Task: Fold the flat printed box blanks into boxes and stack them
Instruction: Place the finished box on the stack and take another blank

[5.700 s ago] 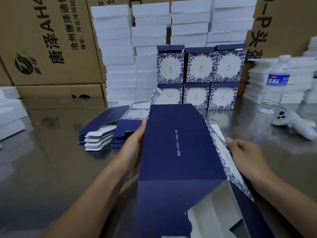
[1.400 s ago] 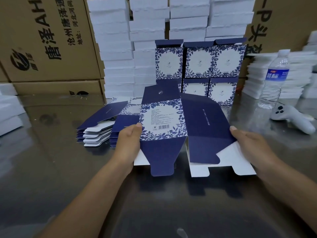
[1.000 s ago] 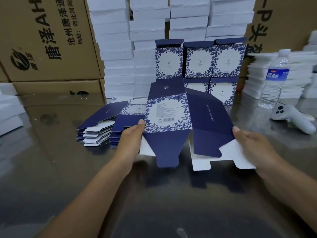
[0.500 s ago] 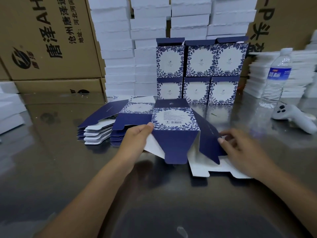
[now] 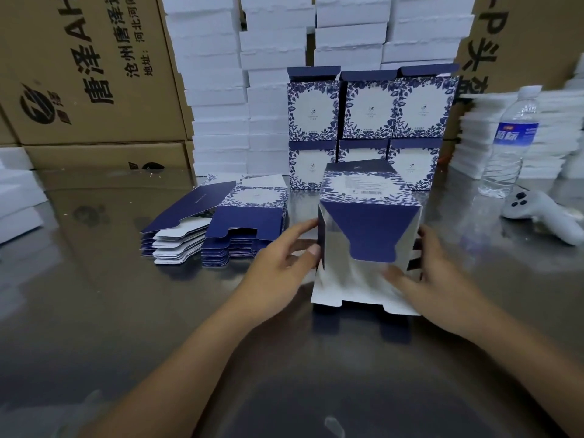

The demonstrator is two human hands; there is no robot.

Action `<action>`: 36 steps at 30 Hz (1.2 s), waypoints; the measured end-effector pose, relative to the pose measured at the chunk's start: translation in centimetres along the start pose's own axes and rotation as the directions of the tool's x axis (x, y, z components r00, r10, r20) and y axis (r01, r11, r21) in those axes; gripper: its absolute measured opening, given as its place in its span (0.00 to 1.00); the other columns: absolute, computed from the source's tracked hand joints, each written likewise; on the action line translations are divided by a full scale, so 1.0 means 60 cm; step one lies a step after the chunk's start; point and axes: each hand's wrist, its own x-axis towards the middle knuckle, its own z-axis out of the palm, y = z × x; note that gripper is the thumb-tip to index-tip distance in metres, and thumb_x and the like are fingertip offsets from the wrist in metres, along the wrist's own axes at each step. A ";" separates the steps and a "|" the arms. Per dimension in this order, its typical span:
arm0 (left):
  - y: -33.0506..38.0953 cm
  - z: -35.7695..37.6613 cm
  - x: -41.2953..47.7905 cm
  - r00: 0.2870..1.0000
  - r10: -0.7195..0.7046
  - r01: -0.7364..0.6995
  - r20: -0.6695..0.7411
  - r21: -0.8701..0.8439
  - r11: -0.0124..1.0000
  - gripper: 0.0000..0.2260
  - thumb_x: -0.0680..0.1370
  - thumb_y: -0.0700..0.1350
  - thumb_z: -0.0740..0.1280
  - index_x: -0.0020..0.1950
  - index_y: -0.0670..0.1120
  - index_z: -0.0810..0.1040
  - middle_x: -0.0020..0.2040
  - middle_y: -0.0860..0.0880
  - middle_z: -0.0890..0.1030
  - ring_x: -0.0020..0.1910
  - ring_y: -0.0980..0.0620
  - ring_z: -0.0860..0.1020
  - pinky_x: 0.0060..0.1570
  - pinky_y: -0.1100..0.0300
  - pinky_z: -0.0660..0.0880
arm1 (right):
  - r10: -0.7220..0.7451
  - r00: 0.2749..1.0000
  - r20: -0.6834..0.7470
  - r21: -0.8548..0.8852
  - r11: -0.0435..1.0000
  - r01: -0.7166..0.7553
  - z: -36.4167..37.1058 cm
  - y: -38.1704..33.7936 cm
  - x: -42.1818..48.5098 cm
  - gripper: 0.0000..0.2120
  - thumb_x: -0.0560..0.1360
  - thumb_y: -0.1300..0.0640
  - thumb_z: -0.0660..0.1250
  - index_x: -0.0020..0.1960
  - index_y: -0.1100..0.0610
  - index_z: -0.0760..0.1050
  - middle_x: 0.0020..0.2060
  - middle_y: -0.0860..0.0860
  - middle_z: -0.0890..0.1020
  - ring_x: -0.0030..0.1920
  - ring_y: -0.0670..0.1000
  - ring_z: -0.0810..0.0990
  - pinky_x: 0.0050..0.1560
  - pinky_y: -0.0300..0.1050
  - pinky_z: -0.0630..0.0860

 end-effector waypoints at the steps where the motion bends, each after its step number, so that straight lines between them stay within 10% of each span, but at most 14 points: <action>1: -0.001 0.001 -0.001 1.000 0.017 -0.017 0.007 0.016 1.000 0.19 0.80 0.46 0.63 0.57 0.72 0.69 0.54 0.62 0.80 0.51 0.59 0.80 0.51 0.63 0.76 | -0.014 1.000 -0.025 -0.003 1.000 0.014 0.000 -0.001 0.001 0.27 0.69 0.39 0.64 0.62 0.41 0.56 0.52 0.38 0.73 0.44 0.33 0.75 0.38 0.25 0.70; 6: -0.010 -0.005 -0.003 0.998 0.012 -0.016 0.061 0.062 0.998 0.28 0.77 0.32 0.62 0.58 0.68 0.67 0.55 0.74 0.73 0.58 0.67 0.76 0.52 0.74 0.72 | -0.047 0.988 -0.147 -0.068 0.997 0.037 -0.004 -0.012 0.000 0.17 0.73 0.40 0.52 0.50 0.51 0.69 0.32 0.43 0.75 0.34 0.38 0.76 0.33 0.27 0.68; 13: -0.012 -0.004 -0.003 0.997 0.042 -0.046 0.068 0.059 0.997 0.35 0.72 0.37 0.73 0.61 0.73 0.63 0.63 0.66 0.73 0.64 0.59 0.73 0.61 0.61 0.73 | -0.050 0.972 -0.230 -0.037 0.998 0.042 -0.007 -0.007 0.000 0.35 0.73 0.37 0.49 0.51 0.68 0.75 0.43 0.65 0.82 0.49 0.62 0.79 0.53 0.56 0.73; 22: -0.006 -0.005 -0.003 0.999 0.017 -0.016 -0.042 0.027 1.000 0.31 0.67 0.48 0.77 0.65 0.55 0.65 0.63 0.59 0.75 0.58 0.63 0.76 0.61 0.57 0.74 | -0.152 0.921 -0.358 -0.069 0.988 0.136 0.004 -0.021 0.000 0.13 0.74 0.43 0.63 0.34 0.47 0.74 0.30 0.43 0.81 0.32 0.35 0.75 0.35 0.33 0.71; 28: -0.003 -0.008 -0.004 0.992 0.009 -0.003 -0.124 0.051 0.999 0.39 0.59 0.62 0.74 0.65 0.50 0.65 0.55 0.62 0.78 0.54 0.66 0.76 0.53 0.67 0.75 | -0.194 0.914 -0.356 -0.094 0.981 0.171 0.006 -0.034 -0.009 0.23 0.76 0.48 0.58 0.24 0.56 0.65 0.21 0.48 0.63 0.25 0.43 0.59 0.25 0.37 0.55; 31: -0.004 -0.007 -0.003 0.995 -0.006 0.009 -0.104 0.028 1.000 0.44 0.59 0.65 0.71 0.71 0.51 0.62 0.60 0.62 0.76 0.55 0.71 0.74 0.49 0.77 0.71 | -0.184 0.919 -0.348 -0.083 0.983 0.166 0.006 -0.038 -0.011 0.33 0.75 0.43 0.56 0.32 0.74 0.72 0.24 0.65 0.68 0.29 0.45 0.62 0.29 0.49 0.58; 36: 0.000 -0.003 -0.004 0.998 -0.017 0.018 -0.053 0.010 1.000 0.41 0.64 0.66 0.69 0.72 0.52 0.62 0.60 0.67 0.76 0.59 0.69 0.72 0.48 0.80 0.68 | -0.183 0.915 -0.360 -0.030 0.982 0.184 0.003 -0.040 -0.011 0.38 0.73 0.39 0.54 0.34 0.77 0.72 0.26 0.69 0.73 0.30 0.46 0.64 0.31 0.53 0.62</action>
